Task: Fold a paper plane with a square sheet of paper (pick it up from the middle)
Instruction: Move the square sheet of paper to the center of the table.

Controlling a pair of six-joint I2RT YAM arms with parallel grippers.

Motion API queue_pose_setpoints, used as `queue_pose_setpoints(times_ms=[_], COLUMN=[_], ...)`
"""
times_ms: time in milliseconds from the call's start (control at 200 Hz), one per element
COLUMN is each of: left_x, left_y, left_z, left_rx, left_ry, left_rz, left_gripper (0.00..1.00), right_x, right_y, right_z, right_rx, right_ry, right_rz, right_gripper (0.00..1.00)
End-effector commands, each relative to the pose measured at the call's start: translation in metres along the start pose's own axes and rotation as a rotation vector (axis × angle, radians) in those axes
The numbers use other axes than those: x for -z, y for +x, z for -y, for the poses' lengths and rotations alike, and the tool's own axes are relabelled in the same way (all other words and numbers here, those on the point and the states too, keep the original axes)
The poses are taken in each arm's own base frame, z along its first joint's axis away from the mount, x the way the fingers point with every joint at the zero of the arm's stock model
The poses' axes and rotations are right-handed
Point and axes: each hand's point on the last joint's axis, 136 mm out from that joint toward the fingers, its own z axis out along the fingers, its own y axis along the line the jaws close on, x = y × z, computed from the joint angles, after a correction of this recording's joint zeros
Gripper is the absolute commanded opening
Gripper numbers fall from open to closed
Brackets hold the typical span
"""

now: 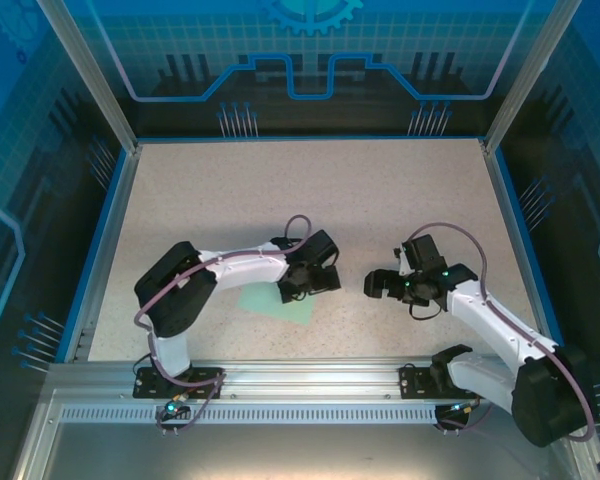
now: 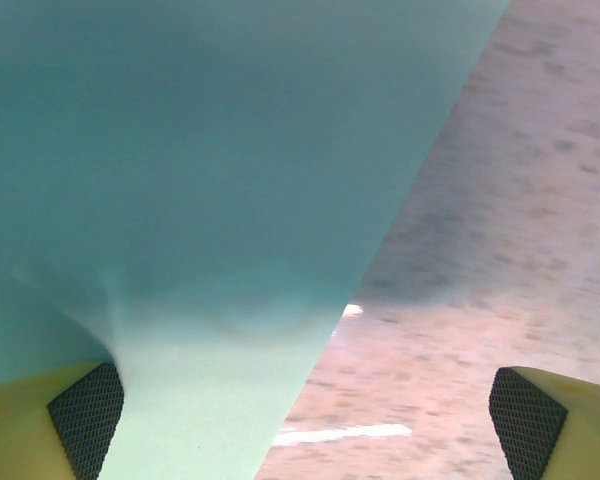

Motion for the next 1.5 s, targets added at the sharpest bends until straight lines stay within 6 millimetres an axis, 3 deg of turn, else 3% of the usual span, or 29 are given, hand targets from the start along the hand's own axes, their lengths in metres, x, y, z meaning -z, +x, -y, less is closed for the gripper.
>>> queue_pose_setpoints(times_ms=[0,180,310,450,540,640,765,945,1125,1200,1295,1495], left_x=[0.008,0.049,0.085,0.113,0.131,0.145,0.158,0.181,0.184,0.179,0.174,0.167], left_y=[0.002,-0.019,-0.041,-0.061,-0.073,-0.084,-0.093,-0.084,-0.077,-0.071,-0.068,-0.072], left_z=[0.026,0.015,-0.030,-0.094,-0.127,-0.149,-0.160,-0.170,-0.181,-0.183,-0.185,-0.183], left_rx=[0.010,-0.016,0.020,0.041,0.075,0.098,0.098,0.086,0.077,0.080,0.097,0.080], left_ry=[0.073,0.114,0.115,0.043,0.024,0.048,0.061,0.040,0.083,0.094,0.101,0.114], left_rz=[-0.012,0.101,0.214,0.321,0.394,0.483,0.533,0.540,0.609,0.597,0.587,0.600], left_gripper=[0.98,0.98,0.99,0.98,0.98,0.99,0.99,0.99,0.99,0.98,0.99,0.98], right_x=[0.005,0.014,0.015,0.007,-0.006,-0.023,-0.052,-0.087,-0.112,-0.111,-0.110,-0.105], right_y=[0.009,0.005,-0.001,-0.005,-0.006,-0.013,-0.004,0.011,0.017,0.025,0.035,0.072], right_z=[0.001,-0.024,-0.057,-0.099,-0.126,-0.165,-0.213,-0.251,-0.248,-0.247,-0.230,-0.212], right_rx=[-0.013,0.000,0.043,0.111,0.165,0.197,0.242,0.235,0.266,0.308,0.312,0.353], right_ry=[-0.002,-0.110,-0.176,-0.178,-0.146,-0.152,-0.170,-0.207,-0.138,-0.123,-0.075,-0.149], right_rz=[-0.013,0.007,0.015,-0.005,-0.016,-0.040,-0.104,-0.172,-0.221,-0.243,-0.262,-0.353], right_gripper=[0.99,0.96,0.93,0.93,0.94,0.95,0.95,0.92,0.89,0.89,0.89,0.89])
